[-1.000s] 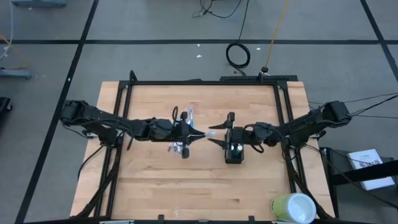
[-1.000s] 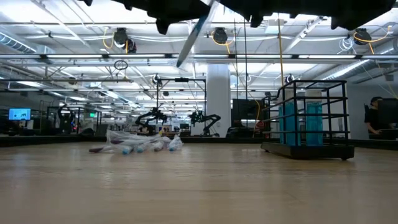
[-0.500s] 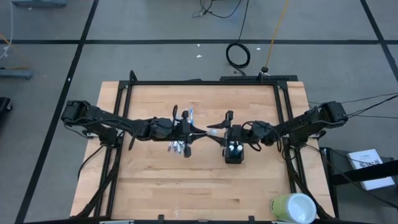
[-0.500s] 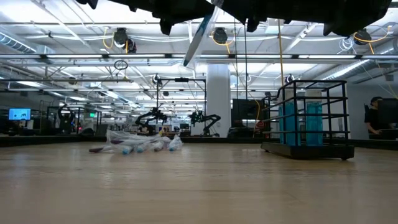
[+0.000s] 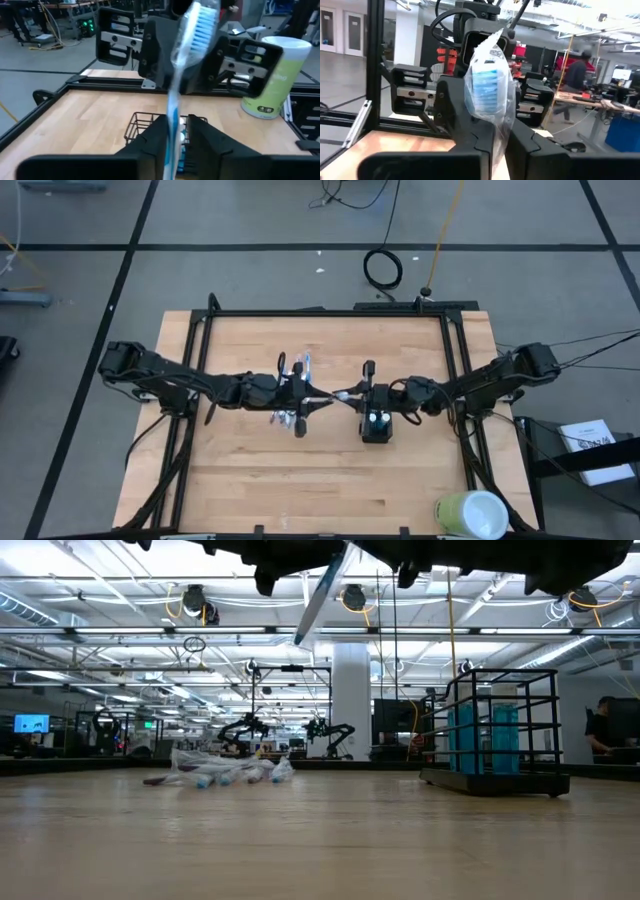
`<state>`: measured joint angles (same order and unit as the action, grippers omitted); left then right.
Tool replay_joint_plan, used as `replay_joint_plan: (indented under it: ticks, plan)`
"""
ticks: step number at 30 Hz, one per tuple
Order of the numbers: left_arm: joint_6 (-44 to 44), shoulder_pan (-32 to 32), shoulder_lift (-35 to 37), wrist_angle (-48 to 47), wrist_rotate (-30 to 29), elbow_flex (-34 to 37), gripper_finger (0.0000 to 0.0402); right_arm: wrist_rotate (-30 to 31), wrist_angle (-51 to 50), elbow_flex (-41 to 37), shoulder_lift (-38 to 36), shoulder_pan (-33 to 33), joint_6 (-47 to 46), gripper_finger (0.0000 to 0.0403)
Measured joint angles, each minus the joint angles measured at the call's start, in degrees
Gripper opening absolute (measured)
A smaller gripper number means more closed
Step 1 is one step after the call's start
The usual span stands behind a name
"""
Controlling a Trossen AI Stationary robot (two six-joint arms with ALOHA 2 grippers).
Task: Pick & Place toothbrushing station
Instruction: Put the blue toothbrush into the black organizer
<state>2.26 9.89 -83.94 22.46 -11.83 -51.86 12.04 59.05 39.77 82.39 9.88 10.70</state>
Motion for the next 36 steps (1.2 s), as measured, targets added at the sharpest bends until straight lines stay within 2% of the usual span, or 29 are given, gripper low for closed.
replay_joint_plan:
  ticks: [3,10,15,19,21,29,33,36]
  plan:
    - [-0.03,1.13,0.0,-0.59,-0.13,0.0,0.0115,1.84,-7.16,0.0,-3.89,0.05,-0.77,0.0012]
    - [-1.44,3.73,0.0,-5.14,0.36,0.0,0.0171,16.82,-31.05,-0.02,-19.0,3.49,-2.15,0.0011]
    - [-2.32,3.53,0.0,-9.75,-0.36,0.0,0.0188,23.25,-47.87,-0.02,-31.35,7.78,-10.54,0.001]
    - [-2.11,2.59,0.0,-11.02,-1.19,0.02,0.019,29.68,-59.27,-0.02,-36.96,10.72,-16.31,0.001]
    - [-2.1,2.09,0.0,-11.13,-1.27,0.02,0.0191,31.88,-62.3,-0.02,-38.2,11.34,-18.59,0.001]
    - [-0.88,0.4,0.0,-11.15,-1.23,0.02,0.0191,32.67,-69.99,-0.43,-37.0,11.51,-24.65,0.001]
    - [-0.09,0.3,0.0,-11.13,-1.23,0.02,0.0191,34.75,-68.97,-3.75,-36.67,11.43,-26.55,0.0009]
    - [-0.01,0.35,0.0,-11.13,-1.2,0.02,0.0191,34.68,-62.86,-8.14,-36.69,11.11,-27.19,0.0009]
